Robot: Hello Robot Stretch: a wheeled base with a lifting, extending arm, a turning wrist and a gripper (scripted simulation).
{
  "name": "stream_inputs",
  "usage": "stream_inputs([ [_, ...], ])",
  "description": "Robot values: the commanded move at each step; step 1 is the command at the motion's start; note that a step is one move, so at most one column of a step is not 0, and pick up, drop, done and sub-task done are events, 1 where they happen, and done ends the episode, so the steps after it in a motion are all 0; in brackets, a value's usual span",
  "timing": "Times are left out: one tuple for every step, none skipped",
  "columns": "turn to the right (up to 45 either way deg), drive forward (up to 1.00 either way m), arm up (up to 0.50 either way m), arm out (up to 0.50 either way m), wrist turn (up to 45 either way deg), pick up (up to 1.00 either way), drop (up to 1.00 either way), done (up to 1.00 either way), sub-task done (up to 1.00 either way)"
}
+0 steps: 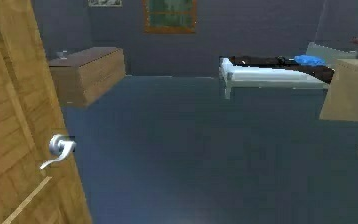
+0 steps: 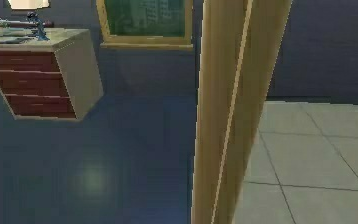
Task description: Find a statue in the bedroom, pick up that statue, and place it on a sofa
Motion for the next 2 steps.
stream_inputs([
  [42.0,0.00,0.00,0.00,0.0,0.00,0.00,0.00,0.00],
  [0.0,1.00,0.00,0.00,0.0,0.00,0.00,0.00,0.00],
])
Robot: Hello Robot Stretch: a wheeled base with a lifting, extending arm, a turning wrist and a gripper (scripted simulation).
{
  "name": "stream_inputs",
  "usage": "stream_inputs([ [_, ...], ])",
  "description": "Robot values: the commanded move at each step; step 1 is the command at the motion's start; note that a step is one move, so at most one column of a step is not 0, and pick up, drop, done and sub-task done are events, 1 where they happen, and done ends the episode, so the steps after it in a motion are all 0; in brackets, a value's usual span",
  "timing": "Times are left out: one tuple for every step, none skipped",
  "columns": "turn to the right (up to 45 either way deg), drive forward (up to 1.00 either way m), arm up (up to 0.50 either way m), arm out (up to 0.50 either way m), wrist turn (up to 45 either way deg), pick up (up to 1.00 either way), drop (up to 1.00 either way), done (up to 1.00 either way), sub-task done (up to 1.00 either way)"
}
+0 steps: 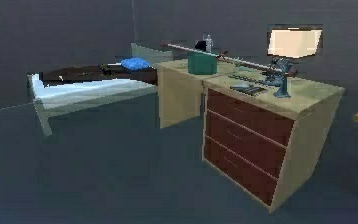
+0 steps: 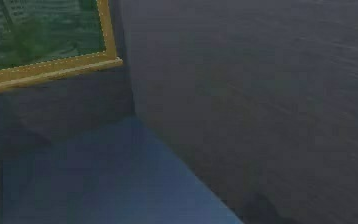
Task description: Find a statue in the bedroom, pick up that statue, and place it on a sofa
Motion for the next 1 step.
stream_inputs([
  [0.0,1.00,0.00,0.00,0.0,0.00,0.00,0.00,0.00],
])
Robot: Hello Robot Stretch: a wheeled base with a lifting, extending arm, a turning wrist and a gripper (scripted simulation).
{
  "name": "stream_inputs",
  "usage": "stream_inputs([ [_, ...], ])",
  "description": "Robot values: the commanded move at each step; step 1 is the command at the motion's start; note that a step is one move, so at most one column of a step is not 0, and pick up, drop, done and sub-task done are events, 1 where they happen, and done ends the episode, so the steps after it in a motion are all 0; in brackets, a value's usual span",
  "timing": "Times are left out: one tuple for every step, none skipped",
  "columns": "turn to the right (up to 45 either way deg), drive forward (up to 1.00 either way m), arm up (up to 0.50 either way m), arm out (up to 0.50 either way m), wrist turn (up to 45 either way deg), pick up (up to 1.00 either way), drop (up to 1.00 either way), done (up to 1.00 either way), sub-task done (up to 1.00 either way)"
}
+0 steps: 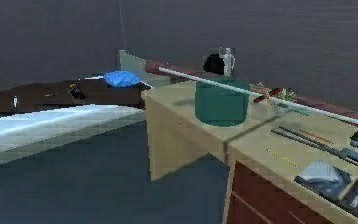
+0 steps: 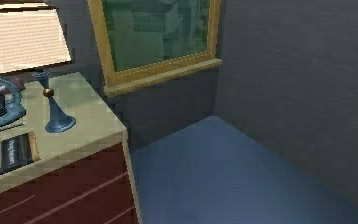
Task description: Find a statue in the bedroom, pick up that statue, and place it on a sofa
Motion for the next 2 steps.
stream_inputs([
  [6.0,0.00,0.00,0.00,0.0,0.00,0.00,0.00,0.00],
  [0.0,0.45,0.00,0.00,0.0,0.00,0.00,0.00,0.00],
])
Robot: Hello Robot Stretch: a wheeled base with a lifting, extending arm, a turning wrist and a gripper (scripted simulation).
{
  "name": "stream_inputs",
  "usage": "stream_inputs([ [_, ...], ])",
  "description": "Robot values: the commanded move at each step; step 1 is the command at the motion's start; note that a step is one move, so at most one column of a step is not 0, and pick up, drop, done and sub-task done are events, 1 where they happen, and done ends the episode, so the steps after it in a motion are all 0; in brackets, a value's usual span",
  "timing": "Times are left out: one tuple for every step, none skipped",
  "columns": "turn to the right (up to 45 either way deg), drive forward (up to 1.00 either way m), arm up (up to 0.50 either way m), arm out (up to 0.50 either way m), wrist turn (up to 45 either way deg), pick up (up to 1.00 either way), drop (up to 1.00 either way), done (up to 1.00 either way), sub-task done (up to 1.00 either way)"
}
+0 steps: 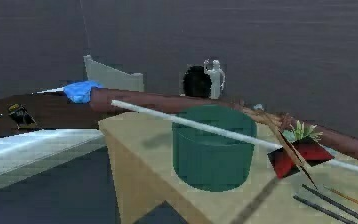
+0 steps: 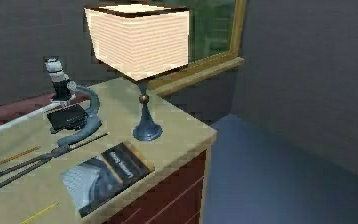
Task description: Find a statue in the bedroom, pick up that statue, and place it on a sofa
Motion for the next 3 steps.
stream_inputs([
  [-45.0,0.00,0.00,0.00,0.0,0.00,0.00,0.00,0.00],
  [-30.0,0.00,0.00,0.00,0.0,0.00,0.00,0.00,0.00],
  [36.0,0.00,0.00,0.00,0.0,0.00,0.00,0.00,0.00],
])
